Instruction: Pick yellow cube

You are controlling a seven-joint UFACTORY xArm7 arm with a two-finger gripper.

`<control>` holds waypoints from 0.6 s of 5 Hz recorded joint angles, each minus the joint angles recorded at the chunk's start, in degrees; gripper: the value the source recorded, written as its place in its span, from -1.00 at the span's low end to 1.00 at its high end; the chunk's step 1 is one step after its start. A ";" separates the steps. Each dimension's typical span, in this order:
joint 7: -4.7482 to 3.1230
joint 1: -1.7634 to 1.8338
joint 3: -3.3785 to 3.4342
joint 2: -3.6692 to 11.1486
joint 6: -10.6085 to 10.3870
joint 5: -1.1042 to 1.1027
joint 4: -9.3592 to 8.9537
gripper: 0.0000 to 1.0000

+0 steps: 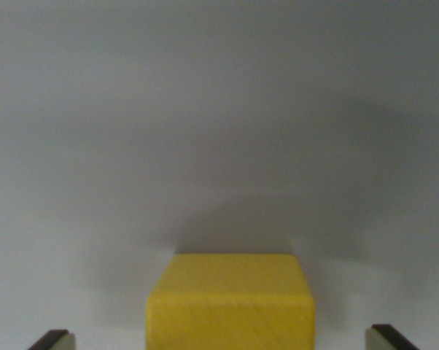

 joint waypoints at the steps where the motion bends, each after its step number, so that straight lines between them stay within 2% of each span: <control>1: -0.12 -0.02 -0.02 0.73 -1.06 0.12 -0.47 -1.00; 3: -0.20 -0.04 -0.03 1.21 -1.74 0.20 -0.78 -1.00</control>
